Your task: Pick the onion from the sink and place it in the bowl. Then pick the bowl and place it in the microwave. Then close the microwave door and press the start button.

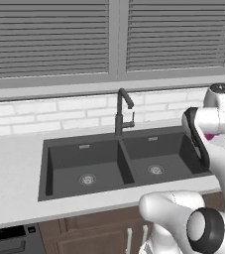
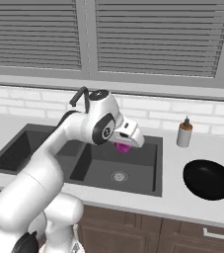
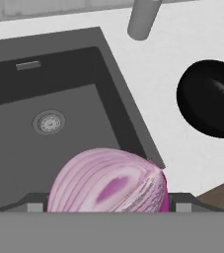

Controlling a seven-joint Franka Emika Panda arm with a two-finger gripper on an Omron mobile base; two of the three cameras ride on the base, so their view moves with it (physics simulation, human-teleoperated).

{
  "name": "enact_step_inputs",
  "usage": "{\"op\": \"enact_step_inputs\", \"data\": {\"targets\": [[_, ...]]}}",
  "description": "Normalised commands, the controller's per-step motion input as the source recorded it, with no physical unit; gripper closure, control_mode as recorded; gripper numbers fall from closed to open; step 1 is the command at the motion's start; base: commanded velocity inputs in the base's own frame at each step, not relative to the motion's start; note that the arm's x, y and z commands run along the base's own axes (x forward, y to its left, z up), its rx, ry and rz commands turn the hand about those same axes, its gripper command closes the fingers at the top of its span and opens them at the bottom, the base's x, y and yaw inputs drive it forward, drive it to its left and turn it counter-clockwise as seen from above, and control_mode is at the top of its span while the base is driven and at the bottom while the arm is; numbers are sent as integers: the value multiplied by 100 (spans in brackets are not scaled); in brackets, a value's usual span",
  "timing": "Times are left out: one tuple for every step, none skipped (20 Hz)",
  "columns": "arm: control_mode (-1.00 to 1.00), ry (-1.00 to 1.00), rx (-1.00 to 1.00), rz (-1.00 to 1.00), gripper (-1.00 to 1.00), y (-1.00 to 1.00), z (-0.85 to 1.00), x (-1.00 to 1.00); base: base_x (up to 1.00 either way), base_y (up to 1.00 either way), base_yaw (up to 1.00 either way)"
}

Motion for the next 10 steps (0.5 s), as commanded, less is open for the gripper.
{"op": "enact_step_inputs", "data": {"targets": [[-100,0,8,0,100,-100,21,0,0,0,0],[-100,0,8,0,100,-100,14,0,0,0,0],[-100,0,8,0,100,-100,3,0,0,0,0],[-100,0,7,0,100,-100,0,0,0,0,0],[-100,0,6,0,100,-96,0,0,0,0,0],[-100,0,5,0,100,-94,0,0,0,0,0],[-100,0,6,0,100,-94,0,0,0,0,0],[-100,0,5,0,100,-91,0,0,0,0,0],[-100,0,5,0,100,-91,0,0,0,0,0],[-100,0,6,0,100,-91,0,0,0,0,0]]}}
